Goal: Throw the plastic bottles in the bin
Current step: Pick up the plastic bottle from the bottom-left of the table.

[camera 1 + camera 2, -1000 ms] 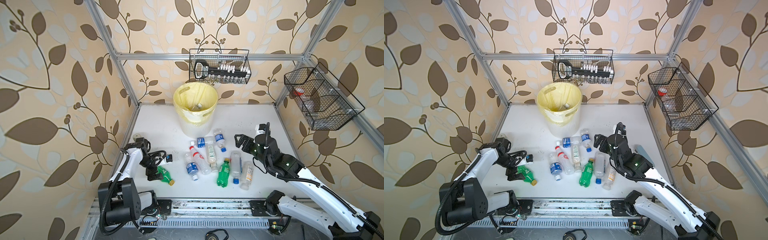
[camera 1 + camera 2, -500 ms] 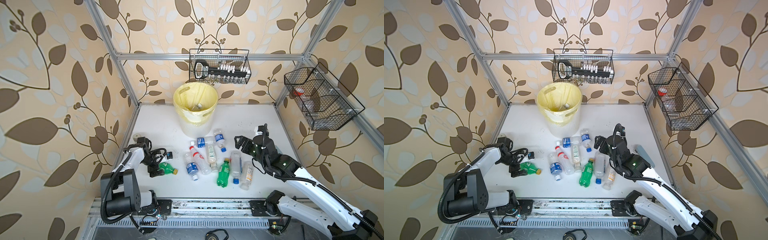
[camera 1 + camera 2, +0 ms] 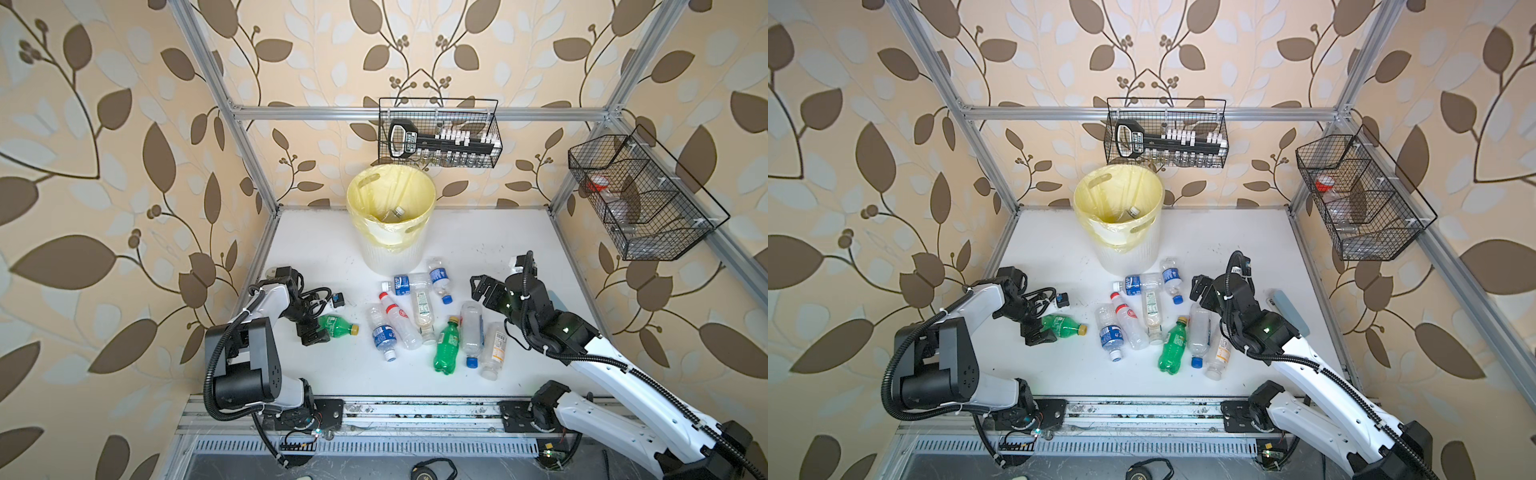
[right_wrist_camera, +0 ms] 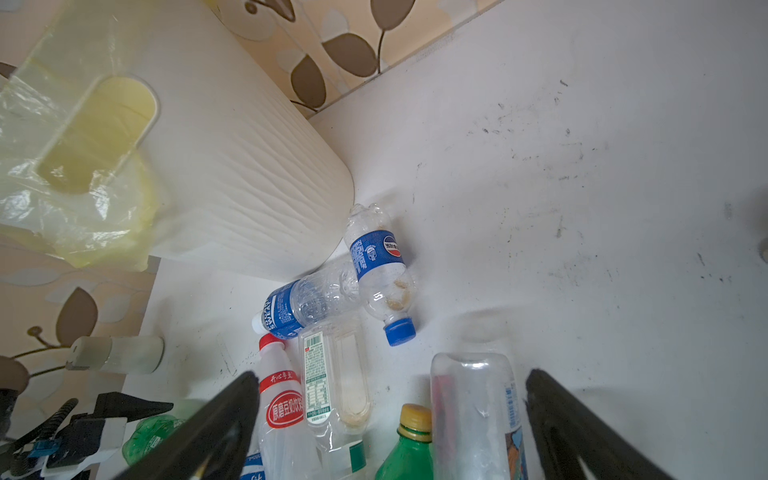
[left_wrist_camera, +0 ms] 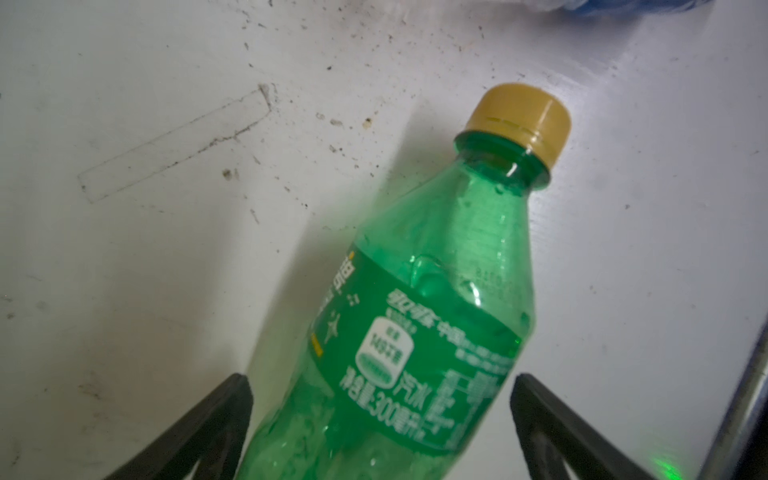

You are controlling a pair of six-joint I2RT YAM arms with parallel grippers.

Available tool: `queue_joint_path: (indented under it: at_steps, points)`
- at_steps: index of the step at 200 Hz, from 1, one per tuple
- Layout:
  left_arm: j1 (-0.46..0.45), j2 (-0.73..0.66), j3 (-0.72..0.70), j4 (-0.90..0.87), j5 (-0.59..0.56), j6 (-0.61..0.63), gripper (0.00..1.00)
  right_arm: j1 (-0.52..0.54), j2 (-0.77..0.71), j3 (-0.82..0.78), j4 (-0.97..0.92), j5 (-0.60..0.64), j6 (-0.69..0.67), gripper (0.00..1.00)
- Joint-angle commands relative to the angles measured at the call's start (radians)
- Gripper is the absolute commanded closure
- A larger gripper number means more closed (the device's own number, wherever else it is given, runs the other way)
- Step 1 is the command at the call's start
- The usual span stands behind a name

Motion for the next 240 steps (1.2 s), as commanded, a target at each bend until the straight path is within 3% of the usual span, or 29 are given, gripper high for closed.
queue_joint_path:
  at_steps: [1, 87, 135, 182, 240]
  points:
    - [0.008, -0.011, -0.02, -0.003, 0.021, 0.023, 0.01, -0.012, -0.024, -0.025, 0.007, -0.016, 0.018, 0.0]
    - [0.009, 0.039, -0.008, -0.022, 0.006, 0.016, 0.24, -0.019, -0.064, -0.037, -0.018, -0.013, 0.026, 0.0]
    - [0.009, 0.014, 0.008, -0.055, 0.029, -0.026, 0.43, -0.021, -0.074, -0.047, -0.016, -0.018, 0.037, 0.0]
    - [0.01, -0.071, 0.081, -0.088, 0.127, -0.241, 0.44, -0.02, -0.081, -0.053, -0.031, -0.017, 0.04, 0.0]
    - [0.01, -0.101, 0.159, -0.109, 0.137, -0.463, 0.45, -0.003, -0.122, -0.064, -0.04, 0.0, 0.035, 0.0]
